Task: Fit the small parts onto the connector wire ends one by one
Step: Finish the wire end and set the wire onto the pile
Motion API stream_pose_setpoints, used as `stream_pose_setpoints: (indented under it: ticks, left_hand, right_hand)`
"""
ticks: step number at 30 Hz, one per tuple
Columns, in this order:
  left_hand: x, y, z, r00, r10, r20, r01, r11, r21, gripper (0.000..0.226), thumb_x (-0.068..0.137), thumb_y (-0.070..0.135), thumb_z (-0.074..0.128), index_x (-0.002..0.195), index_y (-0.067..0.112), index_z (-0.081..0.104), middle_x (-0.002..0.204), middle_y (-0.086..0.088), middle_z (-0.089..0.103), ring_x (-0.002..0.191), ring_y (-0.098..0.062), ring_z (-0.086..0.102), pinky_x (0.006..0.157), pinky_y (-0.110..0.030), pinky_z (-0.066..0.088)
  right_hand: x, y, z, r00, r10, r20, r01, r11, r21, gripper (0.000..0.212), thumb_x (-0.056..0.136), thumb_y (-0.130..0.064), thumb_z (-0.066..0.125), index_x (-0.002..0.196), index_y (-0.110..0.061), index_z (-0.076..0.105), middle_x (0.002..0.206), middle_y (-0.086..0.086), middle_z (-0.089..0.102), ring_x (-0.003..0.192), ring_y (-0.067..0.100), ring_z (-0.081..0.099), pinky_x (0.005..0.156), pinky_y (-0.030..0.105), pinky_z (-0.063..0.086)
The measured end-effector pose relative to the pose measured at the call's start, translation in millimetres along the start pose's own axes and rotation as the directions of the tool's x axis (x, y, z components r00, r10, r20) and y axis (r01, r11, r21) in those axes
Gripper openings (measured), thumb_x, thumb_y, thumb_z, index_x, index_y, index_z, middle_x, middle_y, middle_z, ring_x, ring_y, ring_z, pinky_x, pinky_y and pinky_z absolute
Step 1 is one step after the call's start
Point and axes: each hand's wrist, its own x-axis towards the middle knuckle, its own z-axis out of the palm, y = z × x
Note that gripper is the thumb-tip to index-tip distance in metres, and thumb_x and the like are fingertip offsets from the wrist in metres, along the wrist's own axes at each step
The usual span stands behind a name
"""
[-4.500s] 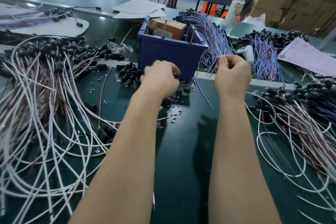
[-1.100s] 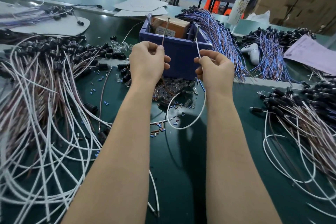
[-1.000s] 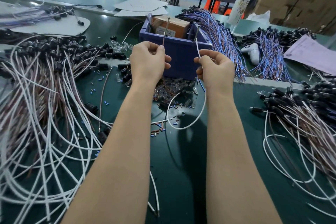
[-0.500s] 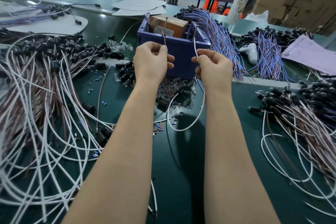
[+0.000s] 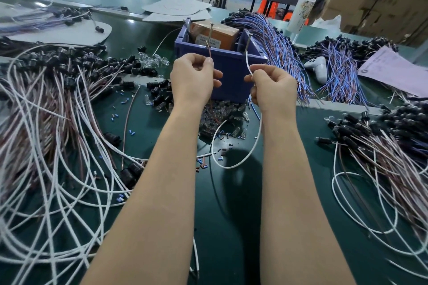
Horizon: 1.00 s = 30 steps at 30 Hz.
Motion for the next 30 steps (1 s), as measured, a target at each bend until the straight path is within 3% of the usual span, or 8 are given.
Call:
stream_pose_setpoints:
  ticks: [12, 30]
  left_hand:
    - [2.0, -1.6, 1.7, 1.0, 0.023, -0.008, -0.022, 1.0, 0.014, 0.011, 0.096, 0.017, 0.052, 0.089, 0.013, 0.059, 0.066, 0.005, 0.067, 0.038, 0.002, 0.051, 0.046, -0.009, 0.039]
    - [5.2, -0.5, 2.3, 1.0, 0.019, 0.004, -0.019, 0.999, 0.027, 0.012, 0.096, 0.017, 0.051, 0.092, 0.011, 0.06, 0.067, 0.004, 0.067, 0.039, 0.002, 0.053, 0.047, -0.008, 0.039]
  right_hand:
    - [0.5, 0.3, 0.6, 1.0, 0.0, -0.002, 0.0, 1.0, -0.027, 0.019, 0.085, -0.003, 0.051, 0.079, -0.017, 0.062, 0.07, 0.0, 0.064, 0.053, 0.009, 0.043, 0.055, 0.024, 0.036]
    - [1.0, 1.0, 1.7, 1.0, -0.003, 0.017, 0.003, 1.0, -0.021, 0.019, 0.085, -0.004, 0.051, 0.079, -0.018, 0.062, 0.072, 0.0, 0.066, 0.054, 0.007, 0.045, 0.055, 0.022, 0.037]
